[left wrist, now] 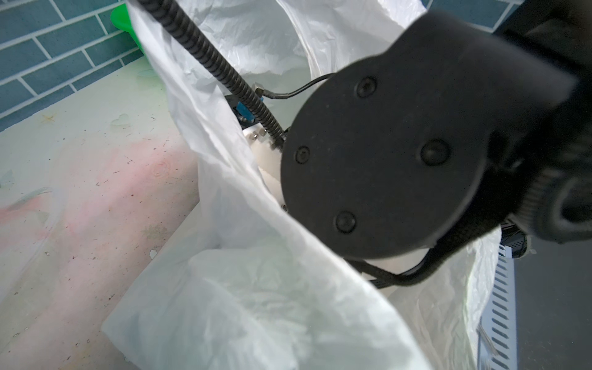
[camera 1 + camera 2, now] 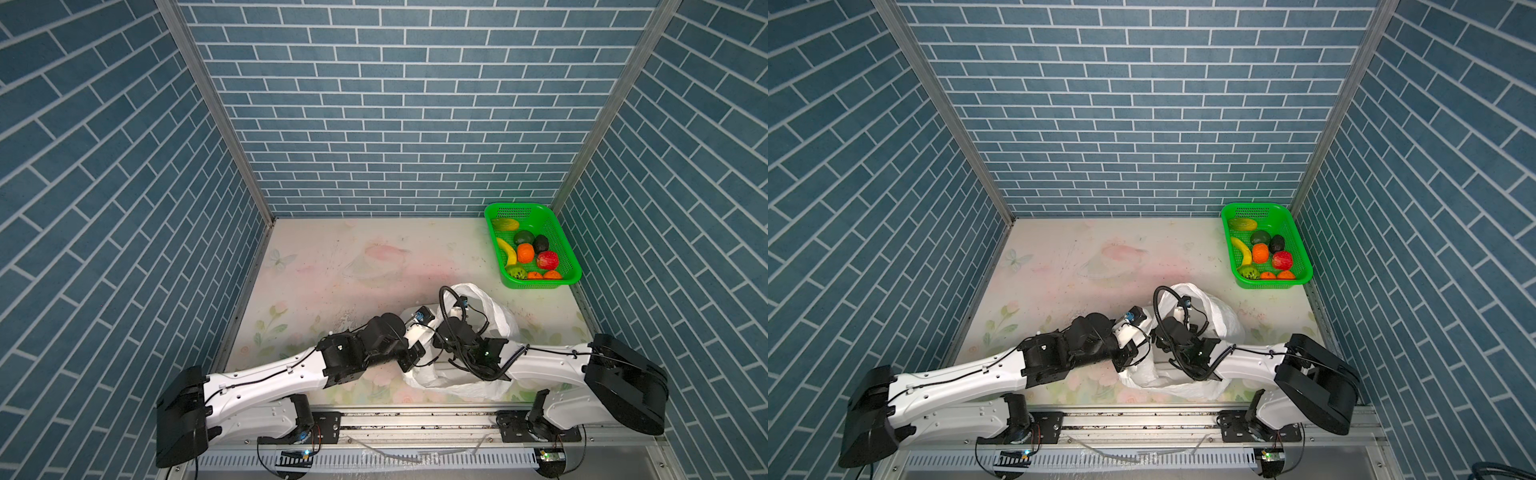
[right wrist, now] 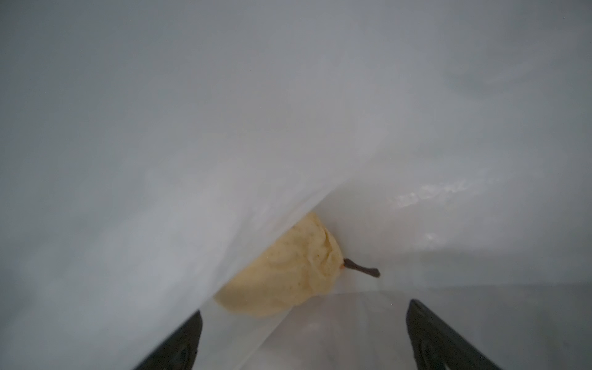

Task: Untie the knot of the plastic bag and take out the fruit
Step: 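Reach deeper into the bag and close the right gripper on the pear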

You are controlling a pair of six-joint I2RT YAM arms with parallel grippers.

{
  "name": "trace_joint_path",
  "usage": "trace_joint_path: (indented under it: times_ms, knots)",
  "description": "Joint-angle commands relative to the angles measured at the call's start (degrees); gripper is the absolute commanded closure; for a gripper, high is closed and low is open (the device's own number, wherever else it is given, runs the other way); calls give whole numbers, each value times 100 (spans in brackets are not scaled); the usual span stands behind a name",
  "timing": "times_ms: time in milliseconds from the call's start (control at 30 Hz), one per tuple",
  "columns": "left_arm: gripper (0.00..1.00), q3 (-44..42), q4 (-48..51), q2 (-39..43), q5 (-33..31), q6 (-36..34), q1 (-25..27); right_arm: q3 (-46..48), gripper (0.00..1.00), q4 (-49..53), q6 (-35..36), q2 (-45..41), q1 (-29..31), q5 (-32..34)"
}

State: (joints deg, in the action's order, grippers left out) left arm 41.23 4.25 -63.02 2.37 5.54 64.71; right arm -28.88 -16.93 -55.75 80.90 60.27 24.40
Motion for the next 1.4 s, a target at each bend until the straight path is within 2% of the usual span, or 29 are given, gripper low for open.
trace_joint_path:
  times_ms: [0,267,367,633,733,933,1033,1167,1367]
  knots:
    - [100,-106,-144,4,89,-88,33,-173,1,-781,-262,270,28,29]
    - [100,-329,-84,50,300,-61,24,-1088,1,-461,-469,1308,-114,340]
    - [100,-394,32,189,267,-27,27,-1418,1,198,-807,1522,-221,569]
    - [100,-562,406,641,4,52,27,-1392,2,1309,-1253,1259,-354,667]
    - [100,-573,454,704,-82,59,24,-1349,5,1684,-1368,1013,-366,638]
    - [100,-458,260,380,21,54,29,-1301,6,1517,-1210,687,-358,65]
    - [100,-397,168,221,44,52,27,-1426,2,1536,-1173,683,-358,-318]
    - [100,-423,93,194,18,35,28,-1612,1,1666,-1191,798,-358,-639]
    - [100,-492,93,255,-9,89,26,-1732,1,1283,-1214,1194,-376,-712]
